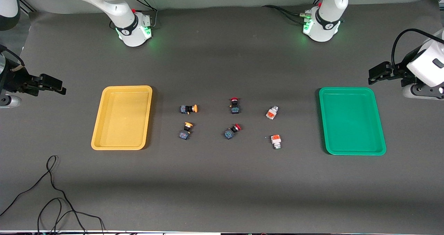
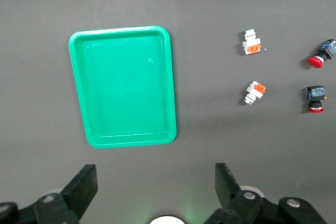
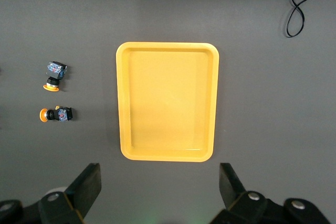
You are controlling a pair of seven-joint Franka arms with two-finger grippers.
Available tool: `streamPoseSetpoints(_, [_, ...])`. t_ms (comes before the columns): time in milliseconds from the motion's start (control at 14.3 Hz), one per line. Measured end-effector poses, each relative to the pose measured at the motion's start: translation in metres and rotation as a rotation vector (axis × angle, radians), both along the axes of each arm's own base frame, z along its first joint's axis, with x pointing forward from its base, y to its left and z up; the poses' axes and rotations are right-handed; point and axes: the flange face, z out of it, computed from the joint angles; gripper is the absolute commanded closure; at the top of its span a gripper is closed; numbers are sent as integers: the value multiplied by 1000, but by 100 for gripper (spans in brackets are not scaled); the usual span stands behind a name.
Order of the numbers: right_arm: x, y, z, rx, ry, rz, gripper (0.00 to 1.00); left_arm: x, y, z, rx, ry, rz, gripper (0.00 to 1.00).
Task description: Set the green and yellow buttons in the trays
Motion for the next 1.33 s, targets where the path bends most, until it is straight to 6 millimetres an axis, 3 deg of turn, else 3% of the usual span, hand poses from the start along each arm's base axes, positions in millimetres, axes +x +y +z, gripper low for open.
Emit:
streamPoseSetpoints(421, [2,0,-5,1,8,-1,0,-2,-18,-13,-2,26,-31,0])
streamPoseSetpoints(701, [8,16,-14,27,22,21,0,-5,-38,-17,-1,35,-21,0])
streamPoseSetpoints(911, [8,62,-16,39,29,26,0,-10,-74,-22,6,29,22,0])
streamPoseSetpoints(1121, [2,125,-20,50,44,47,0,-22,-137,-37,9,10,67,0])
streamPoseSetpoints(1332, [1,174,-29,138,71,-1,0,-41,-193,-45,6,-2,66,0])
